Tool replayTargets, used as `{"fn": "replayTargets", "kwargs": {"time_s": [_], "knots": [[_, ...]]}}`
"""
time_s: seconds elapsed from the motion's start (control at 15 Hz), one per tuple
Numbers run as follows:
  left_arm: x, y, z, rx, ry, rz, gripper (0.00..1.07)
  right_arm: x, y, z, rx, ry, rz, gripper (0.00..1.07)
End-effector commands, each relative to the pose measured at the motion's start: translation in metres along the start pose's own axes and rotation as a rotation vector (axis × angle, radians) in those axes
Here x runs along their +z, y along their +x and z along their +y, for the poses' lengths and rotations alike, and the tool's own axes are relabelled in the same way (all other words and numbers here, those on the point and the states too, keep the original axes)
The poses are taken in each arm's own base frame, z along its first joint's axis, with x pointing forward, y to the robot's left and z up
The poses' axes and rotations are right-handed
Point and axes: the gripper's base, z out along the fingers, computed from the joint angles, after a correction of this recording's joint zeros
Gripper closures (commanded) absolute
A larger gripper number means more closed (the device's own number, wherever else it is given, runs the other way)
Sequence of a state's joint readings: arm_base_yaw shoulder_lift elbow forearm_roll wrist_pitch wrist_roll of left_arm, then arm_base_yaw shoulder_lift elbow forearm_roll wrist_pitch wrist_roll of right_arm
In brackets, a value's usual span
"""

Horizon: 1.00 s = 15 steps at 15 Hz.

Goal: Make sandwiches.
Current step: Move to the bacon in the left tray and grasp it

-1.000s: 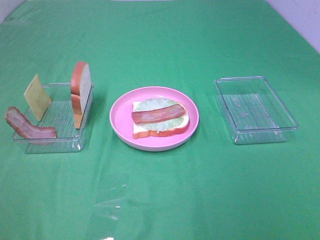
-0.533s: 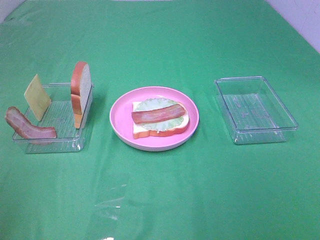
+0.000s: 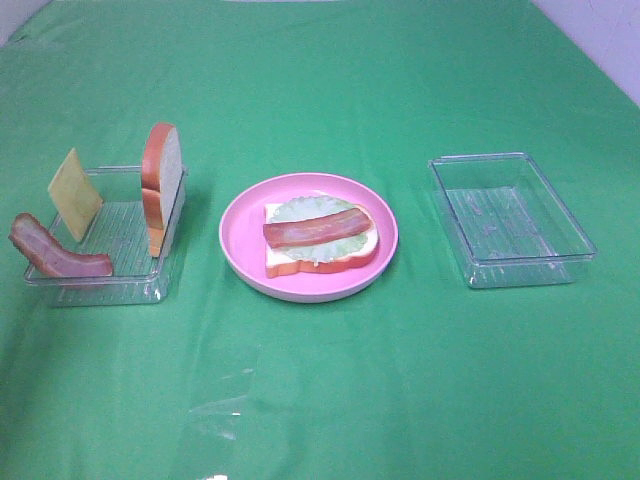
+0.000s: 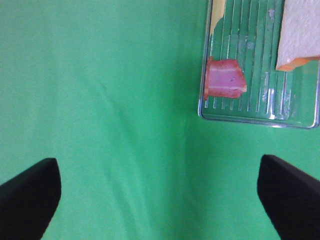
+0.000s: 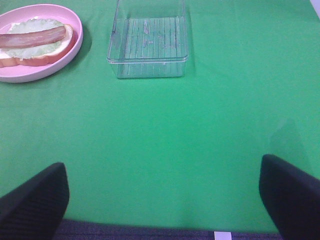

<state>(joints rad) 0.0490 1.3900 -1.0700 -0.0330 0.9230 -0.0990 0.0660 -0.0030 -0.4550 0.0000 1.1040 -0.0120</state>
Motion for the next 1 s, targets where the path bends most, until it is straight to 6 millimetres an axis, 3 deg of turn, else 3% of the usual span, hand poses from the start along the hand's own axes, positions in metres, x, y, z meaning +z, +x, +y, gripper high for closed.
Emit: {"fn": "replayTargets", "kwargs": {"time_s": [0.07,0.27,0.33,0.67,0.8,1.0], "knots": [[0.029,-0.028,-0.004,-0.014,0.016,0.14,0.07,-0.003,0.003,0.0,-0.003,0.006,-0.036,0.09],[0.063,-0.051,-0.01,0.027,0.049,0.292,0.07,-0.003,0.003,0.0,-0.003,0.006,-0.036,0.09],[0.066,-0.055,-0.011,0.027,0.049,0.295,0.07,-0.003,0.003,0.0,-0.003,0.006,-0.036,0.09],[0.069,-0.059,-0.02,0.04,0.057,0.259,0.07,-0.003,0.003,0.0,-0.003,0.006,-0.036,0.09],[0.083,-0.056,-0.039,0.057,0.05,0.274,0.07,-0.003,0.003,0.0,-0.003,0.006,-0.035,0.09],[0.106,-0.053,-0.05,0.071,0.02,0.301,0.07,-0.003,0.003,0.0,-0.003,0.006,-0.035,0.09]]}}
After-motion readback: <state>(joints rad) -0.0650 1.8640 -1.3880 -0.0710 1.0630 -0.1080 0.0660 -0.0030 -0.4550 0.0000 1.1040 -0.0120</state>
